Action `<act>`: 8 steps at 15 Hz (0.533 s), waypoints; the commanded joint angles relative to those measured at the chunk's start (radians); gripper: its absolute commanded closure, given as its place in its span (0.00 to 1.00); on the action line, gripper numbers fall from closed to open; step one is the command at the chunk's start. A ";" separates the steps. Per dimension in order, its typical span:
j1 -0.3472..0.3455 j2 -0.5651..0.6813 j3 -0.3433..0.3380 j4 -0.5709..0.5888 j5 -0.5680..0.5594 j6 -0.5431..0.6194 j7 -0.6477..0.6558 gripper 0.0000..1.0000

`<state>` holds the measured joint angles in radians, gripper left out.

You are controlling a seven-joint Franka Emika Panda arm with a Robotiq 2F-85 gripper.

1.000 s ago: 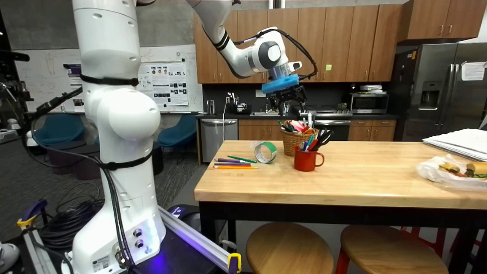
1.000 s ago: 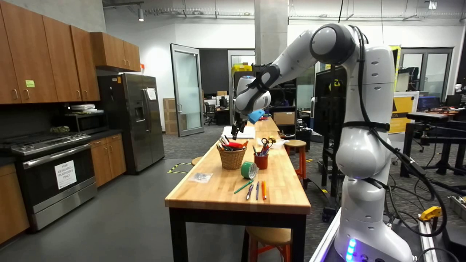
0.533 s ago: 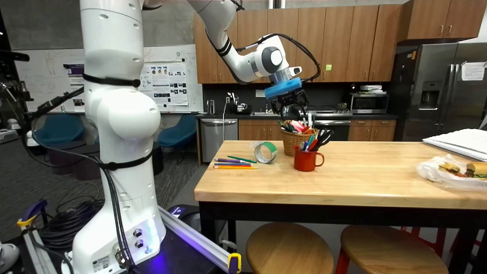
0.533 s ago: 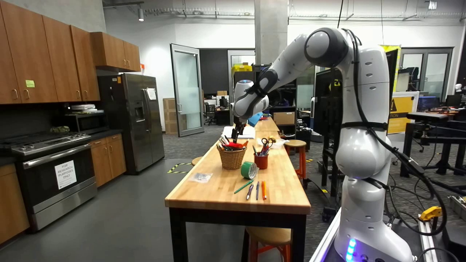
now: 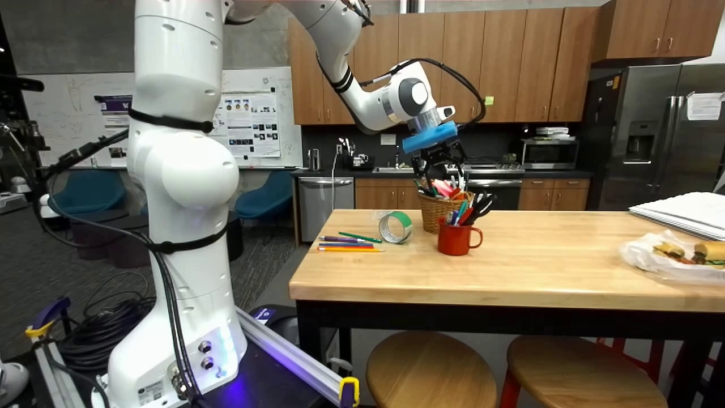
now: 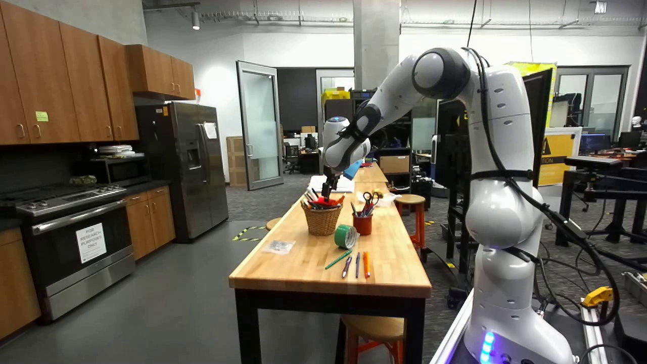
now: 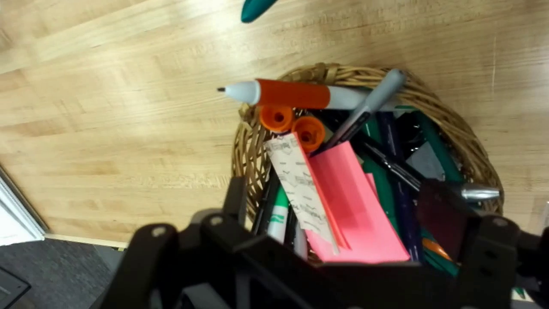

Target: Take the marker off of the small basket

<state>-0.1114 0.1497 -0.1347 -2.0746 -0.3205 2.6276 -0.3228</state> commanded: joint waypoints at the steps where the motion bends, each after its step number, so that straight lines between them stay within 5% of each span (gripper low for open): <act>1: -0.009 0.021 -0.004 0.040 -0.023 0.001 -0.001 0.00; 8: -0.003 0.072 -0.011 0.107 -0.064 -0.003 0.019 0.00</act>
<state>-0.1129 0.1870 -0.1413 -2.0145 -0.3523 2.6279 -0.3204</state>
